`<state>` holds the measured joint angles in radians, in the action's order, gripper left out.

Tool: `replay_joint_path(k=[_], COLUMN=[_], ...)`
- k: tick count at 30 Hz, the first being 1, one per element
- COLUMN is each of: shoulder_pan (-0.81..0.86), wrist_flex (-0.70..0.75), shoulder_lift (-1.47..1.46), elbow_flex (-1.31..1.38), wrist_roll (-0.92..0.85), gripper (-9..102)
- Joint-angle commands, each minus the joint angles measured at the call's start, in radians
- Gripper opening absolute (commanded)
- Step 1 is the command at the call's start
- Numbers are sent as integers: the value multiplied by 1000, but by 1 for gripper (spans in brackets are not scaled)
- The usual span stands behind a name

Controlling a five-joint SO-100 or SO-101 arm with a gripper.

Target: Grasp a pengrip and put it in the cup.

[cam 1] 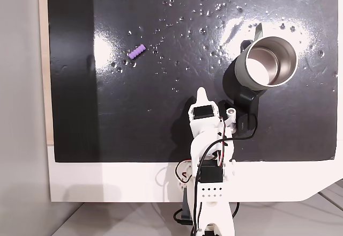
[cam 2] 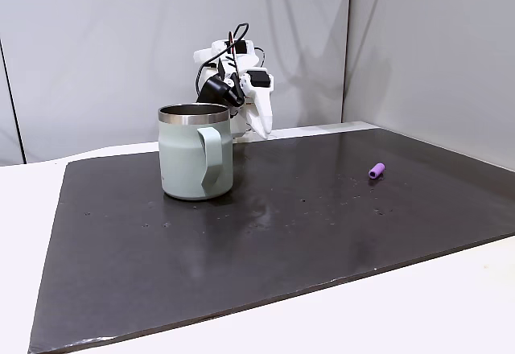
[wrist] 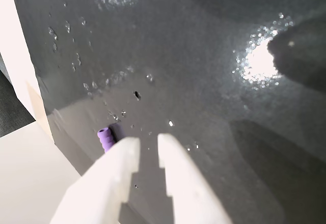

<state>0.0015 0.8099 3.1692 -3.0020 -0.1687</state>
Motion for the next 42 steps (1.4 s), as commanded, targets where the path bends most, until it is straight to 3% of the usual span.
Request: replay_joint_path(k=[1,12,17,22,29,42], shoulder_pan=[32,34,41,-8,-106,-261], wrist_flex=[-43,-44,6,34,187,583], shoulder_lift=[9,9,-9,-313,-703,-1330], elbow_flex=[6,6,129,416,873,1595], wrist_roll=[81,87,38,31,104,233], gripper=[0,0,0,0,0,3])
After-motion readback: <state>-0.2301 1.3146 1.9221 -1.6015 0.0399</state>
